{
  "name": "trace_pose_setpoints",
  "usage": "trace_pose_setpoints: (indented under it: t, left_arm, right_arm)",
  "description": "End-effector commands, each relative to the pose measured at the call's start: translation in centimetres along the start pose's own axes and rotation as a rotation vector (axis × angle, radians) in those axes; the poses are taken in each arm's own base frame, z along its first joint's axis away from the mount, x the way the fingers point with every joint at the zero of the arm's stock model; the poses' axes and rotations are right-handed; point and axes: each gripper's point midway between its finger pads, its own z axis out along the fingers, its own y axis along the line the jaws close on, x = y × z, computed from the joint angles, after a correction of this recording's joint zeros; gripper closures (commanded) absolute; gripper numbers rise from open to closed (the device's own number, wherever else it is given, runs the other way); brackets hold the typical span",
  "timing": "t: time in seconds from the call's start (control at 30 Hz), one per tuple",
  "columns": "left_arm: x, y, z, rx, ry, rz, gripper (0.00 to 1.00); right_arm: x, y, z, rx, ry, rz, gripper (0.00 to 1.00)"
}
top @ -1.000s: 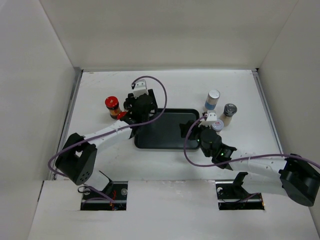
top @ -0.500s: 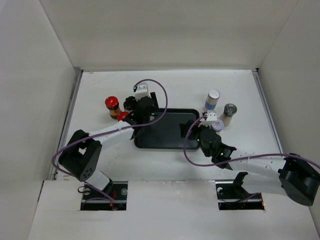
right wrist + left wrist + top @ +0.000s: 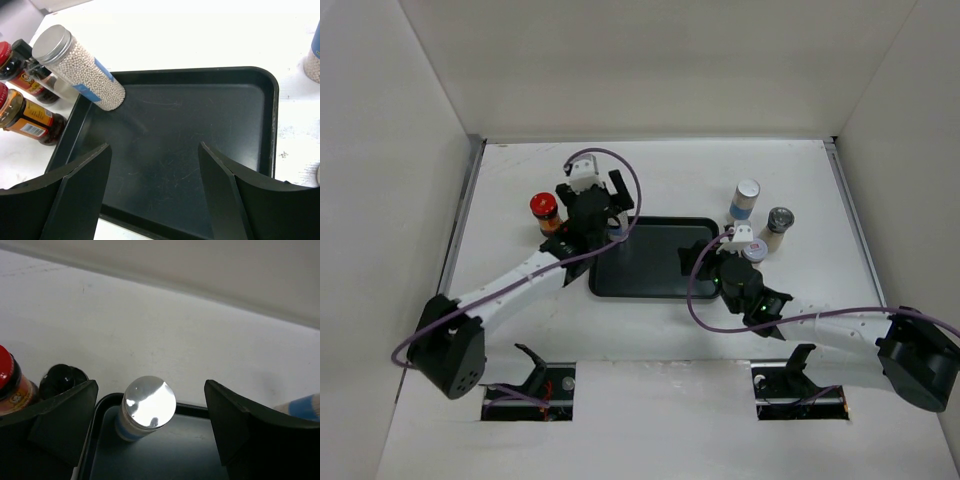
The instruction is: Organize the condiment bottles
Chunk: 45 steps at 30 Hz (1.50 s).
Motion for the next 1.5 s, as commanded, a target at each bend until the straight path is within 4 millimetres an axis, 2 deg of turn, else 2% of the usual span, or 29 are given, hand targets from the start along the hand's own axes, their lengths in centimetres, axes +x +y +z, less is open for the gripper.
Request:
trace_pose_setpoints:
  t: [0.0, 0.1, 0.2, 0.3, 0.4, 0.5, 0.77, 0.9, 1.0, 1.07, 1.2, 1.27, 1.33, 1.47]
  left_arm:
    - [-5.3, 0.9, -1.7, -0.001, -0.121, -0.119, 0.11]
    - [-5.6, 3.7, -1.7, -0.080, -0.097, -0.130, 0.11]
    - [-5.0, 7.6, -0.9, -0.182, -0.047, -0.158, 0.11]
    - [-4.6, 10.8, 0.0, -0.256, -0.004, -0.174, 0.11]
    - [-3.7, 13.2, 0.6, -0.319, 0.022, -0.175, 0.11]
    - [-2.9, 14.8, 1.3, -0.362, 0.043, -0.174, 0.10]
    - [-0.5, 17.3, 3.6, -0.409, 0.108, -0.171, 0.11]
    - [1.2, 18.2, 4.8, -0.430, 0.141, -0.161, 0.12]
    - [1.7, 18.4, 5.7, -0.436, 0.151, -0.158, 0.19]
    - [1.6, 18.3, 5.9, -0.430, 0.138, -0.160, 0.29]
    - [0.6, 18.3, 5.2, -0.423, 0.103, -0.168, 0.52]
    - [-0.6, 18.4, 4.3, -0.423, 0.065, -0.176, 0.59]
    - [-2.7, 18.6, 3.0, -0.431, -0.003, -0.187, 0.61]
    - [-8.6, 17.8, -0.5, -0.418, -0.167, -0.203, 0.63]
  right_arm:
    - [-0.9, 0.8, 0.4, -0.022, -0.029, 0.032, 0.24]
    - [-0.7, 0.9, 0.4, -0.026, -0.021, 0.034, 0.24]
    - [-1.1, 0.9, 0.4, -0.026, -0.034, 0.034, 0.23]
    - [-0.6, 0.8, 0.4, -0.026, -0.018, 0.034, 0.23]
    - [-0.8, 1.0, 0.5, -0.027, -0.023, 0.030, 0.23]
    - [-0.4, 1.0, 0.6, -0.027, -0.015, 0.031, 0.23]
    - [0.3, 1.5, 0.8, -0.038, 0.008, 0.017, 0.22]
    - [-0.3, 1.7, 0.5, -0.046, -0.005, 0.021, 0.22]
    - [-0.1, 1.7, 0.5, -0.053, 0.002, 0.029, 0.22]
    - [-0.2, 1.7, 0.5, -0.054, -0.001, 0.021, 0.22]
    - [-0.3, 1.6, 0.4, -0.052, -0.003, 0.025, 0.22]
    - [-0.3, 1.8, 0.4, -0.057, -0.003, 0.026, 0.22]
    - [-0.5, 1.7, 0.4, -0.054, -0.010, 0.024, 0.21]
    - [0.1, 1.8, 0.6, -0.054, 0.010, 0.020, 0.21]
